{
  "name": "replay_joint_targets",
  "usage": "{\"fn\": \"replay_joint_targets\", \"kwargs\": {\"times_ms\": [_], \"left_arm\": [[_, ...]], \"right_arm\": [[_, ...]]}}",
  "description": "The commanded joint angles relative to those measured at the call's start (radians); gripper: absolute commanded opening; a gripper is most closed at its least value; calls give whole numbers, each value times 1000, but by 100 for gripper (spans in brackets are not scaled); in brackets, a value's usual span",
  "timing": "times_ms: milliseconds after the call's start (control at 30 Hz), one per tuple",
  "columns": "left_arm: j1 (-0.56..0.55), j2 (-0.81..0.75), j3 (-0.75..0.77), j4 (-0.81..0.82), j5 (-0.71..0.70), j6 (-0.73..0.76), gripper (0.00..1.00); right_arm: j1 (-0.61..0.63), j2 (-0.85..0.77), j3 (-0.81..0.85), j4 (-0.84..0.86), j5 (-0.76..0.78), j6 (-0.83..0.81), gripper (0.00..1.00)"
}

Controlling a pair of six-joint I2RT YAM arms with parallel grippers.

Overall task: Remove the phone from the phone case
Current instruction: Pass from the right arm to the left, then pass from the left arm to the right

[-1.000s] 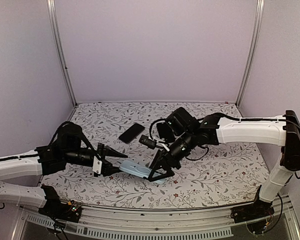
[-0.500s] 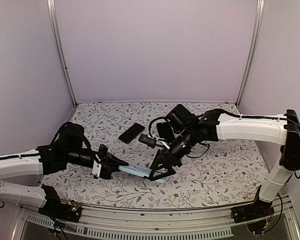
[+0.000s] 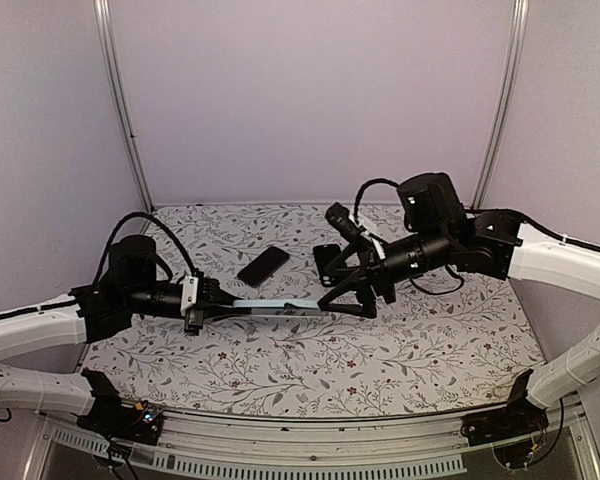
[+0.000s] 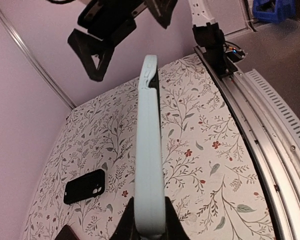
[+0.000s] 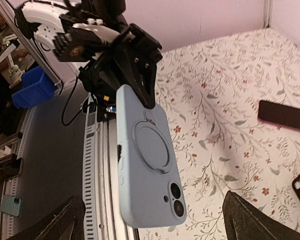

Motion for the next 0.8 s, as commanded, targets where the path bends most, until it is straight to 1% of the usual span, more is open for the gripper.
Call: {"fn": "replay_joint_targets", "kwargs": {"times_ms": [0,33,67,133,233,367,533,633,767], "left_arm": [[76,1,97,134,49,-245,0],[90,6,112,137,58,-271,0],[102,12,123,147,74,-298,0],[123,7,123,195,100,-357,0],[148,-14,102,302,148,-469,0],[169,-32,86,400,223,-575,0],[180,-34,76,494,289,-656,0],[184,-29,67,569,322,-727,0],[183,-24,56,623,334,-776,0]], "right_arm": [[-3,-158,-154,346,91,-8,99],[-3,-176,-189,392,82,-13,99],[-3,-200,-221,498,67,-21,99],[-2,-227,-286,635,43,-49,99],[0,-240,-335,765,43,-100,99],[12,-213,-339,849,38,-173,98],[43,-154,-301,892,-1,-226,91],[56,-110,-268,916,-10,-237,84],[66,-67,-227,964,-28,-201,69]]}}
